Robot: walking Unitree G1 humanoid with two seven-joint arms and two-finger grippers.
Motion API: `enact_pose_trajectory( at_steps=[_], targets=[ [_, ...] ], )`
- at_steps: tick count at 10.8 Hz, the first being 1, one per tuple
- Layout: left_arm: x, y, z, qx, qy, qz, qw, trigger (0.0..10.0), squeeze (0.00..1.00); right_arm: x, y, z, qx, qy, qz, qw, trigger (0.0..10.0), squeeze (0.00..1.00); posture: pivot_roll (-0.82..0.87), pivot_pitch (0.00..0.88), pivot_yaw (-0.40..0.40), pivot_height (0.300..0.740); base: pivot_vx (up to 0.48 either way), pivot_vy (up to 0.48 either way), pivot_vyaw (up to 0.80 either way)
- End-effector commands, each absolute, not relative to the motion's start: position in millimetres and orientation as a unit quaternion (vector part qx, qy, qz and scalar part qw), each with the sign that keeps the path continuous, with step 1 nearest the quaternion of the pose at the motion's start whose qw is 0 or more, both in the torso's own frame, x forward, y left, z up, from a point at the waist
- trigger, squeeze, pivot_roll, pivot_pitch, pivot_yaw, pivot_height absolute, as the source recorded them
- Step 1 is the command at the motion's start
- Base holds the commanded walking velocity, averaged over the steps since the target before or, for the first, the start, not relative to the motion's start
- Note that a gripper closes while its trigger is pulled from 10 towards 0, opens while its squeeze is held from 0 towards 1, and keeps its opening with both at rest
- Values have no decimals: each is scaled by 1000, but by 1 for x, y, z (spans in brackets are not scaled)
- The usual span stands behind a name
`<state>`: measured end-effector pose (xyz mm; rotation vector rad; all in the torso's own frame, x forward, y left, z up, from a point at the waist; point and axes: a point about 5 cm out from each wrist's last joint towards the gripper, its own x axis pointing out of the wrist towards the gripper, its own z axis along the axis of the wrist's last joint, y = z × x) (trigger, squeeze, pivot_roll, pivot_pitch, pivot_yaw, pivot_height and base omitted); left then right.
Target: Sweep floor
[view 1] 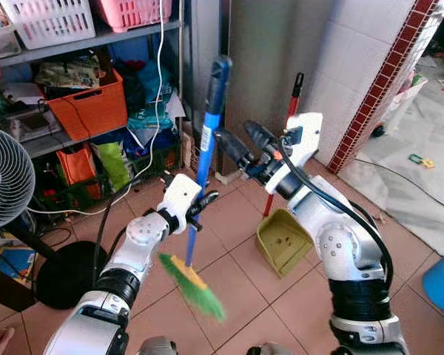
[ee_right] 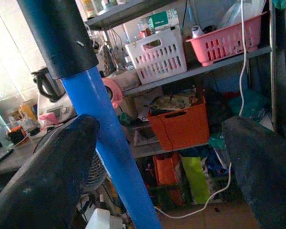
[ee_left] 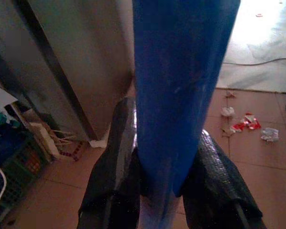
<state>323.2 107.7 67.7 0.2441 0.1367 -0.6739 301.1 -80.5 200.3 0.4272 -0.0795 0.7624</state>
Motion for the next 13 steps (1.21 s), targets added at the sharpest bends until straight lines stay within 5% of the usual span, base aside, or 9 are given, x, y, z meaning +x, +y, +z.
enact_pose_trajectory(
  at_steps=[1, 2, 3, 4, 8, 13],
  targets=[
    [327, 103, 75, 133, 51, -341, 929, 0, 0, 300, -75, 212, 196, -64, 383, 900, 10000, 1000, -40, 0, -34, 740, 0, 0, 0],
    [327, 103, 75, 132, 51, -341, 929, 0, 0, 298, -70, 207, 168, -66, 379, 907, 10000, 506, -40, 0, -34, 740, 0, 0, 0],
    [327, 102, 74, 132, 53, -343, 929, 0, 0, 293, -62, 206, 158, -72, 401, 900, 10000, 122, -41, 0, -33, 740, 0, 0, 0],
    [327, 102, 74, 131, 54, -342, 929, 0, 0, 287, -58, 205, 146, -77, 428, 888, 10000, 16, -39, 0, -32, 740, 0, 0, 0],
    [327, 103, 73, 132, 57, -345, 928, 0, 0, 282, -78, 191, 133, -58, 452, 880, 10000, 0, -45, 0, -29, 740, 0, 0, 0],
    [326, 102, 71, 134, 62, -354, 923, 0, 0, 300, -56, 211, 145, -97, 402, 899, 10000, 0, -32, 0, -33, 740, 0, 0, 0]
  ],
)
